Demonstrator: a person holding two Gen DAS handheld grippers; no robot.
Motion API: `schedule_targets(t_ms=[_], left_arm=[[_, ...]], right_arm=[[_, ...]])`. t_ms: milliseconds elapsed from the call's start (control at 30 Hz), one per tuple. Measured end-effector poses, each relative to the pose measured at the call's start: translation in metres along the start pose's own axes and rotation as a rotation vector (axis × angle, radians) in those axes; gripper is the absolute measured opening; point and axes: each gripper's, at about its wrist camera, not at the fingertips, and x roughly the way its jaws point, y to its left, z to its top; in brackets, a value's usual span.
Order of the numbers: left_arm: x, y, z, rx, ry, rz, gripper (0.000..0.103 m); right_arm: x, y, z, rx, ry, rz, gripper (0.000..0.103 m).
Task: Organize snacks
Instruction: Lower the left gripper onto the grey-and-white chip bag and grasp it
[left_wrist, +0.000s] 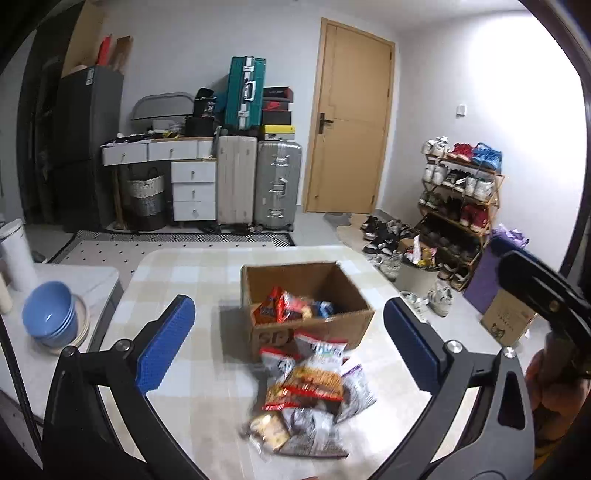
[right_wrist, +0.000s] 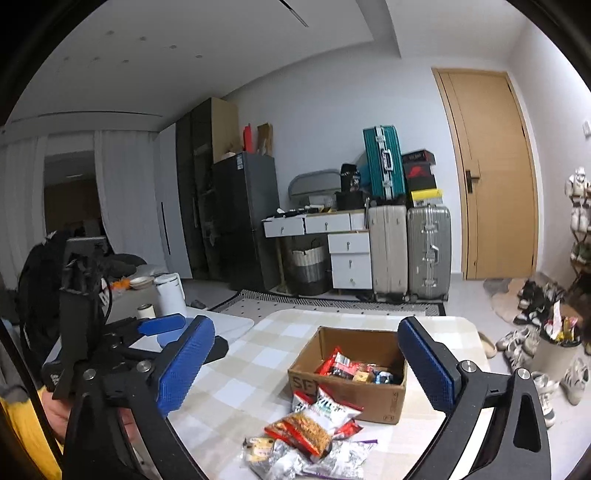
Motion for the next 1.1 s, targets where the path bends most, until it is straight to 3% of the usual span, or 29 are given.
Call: schedule_targets(t_ms=[200,500,767,1100], left_arm=[[-0.002,0.011,-0.04,-0.016,0.058,0.027,0.102],[0.026,0.023,-0.083,-0.05,0.136,0.046,0.102],[0.061,0.028,-0.101,-0.065,0.209,0.039,0.102],[0.118,0.014,-0.156,-0.048,0.347,-0.016,0.102]], right_arm=[[0.002,0.005,-0.034,0.021,0.039,0.01,0.102],[0.011,-0.014,-0.065,0.104,0.118,-0.016,0.102],[0.017,-0.022,-0.076,0.11,0.153,-0.026,0.102],[0.033,-0.037,-0.104,0.16,0.228,-0.039,0.102]])
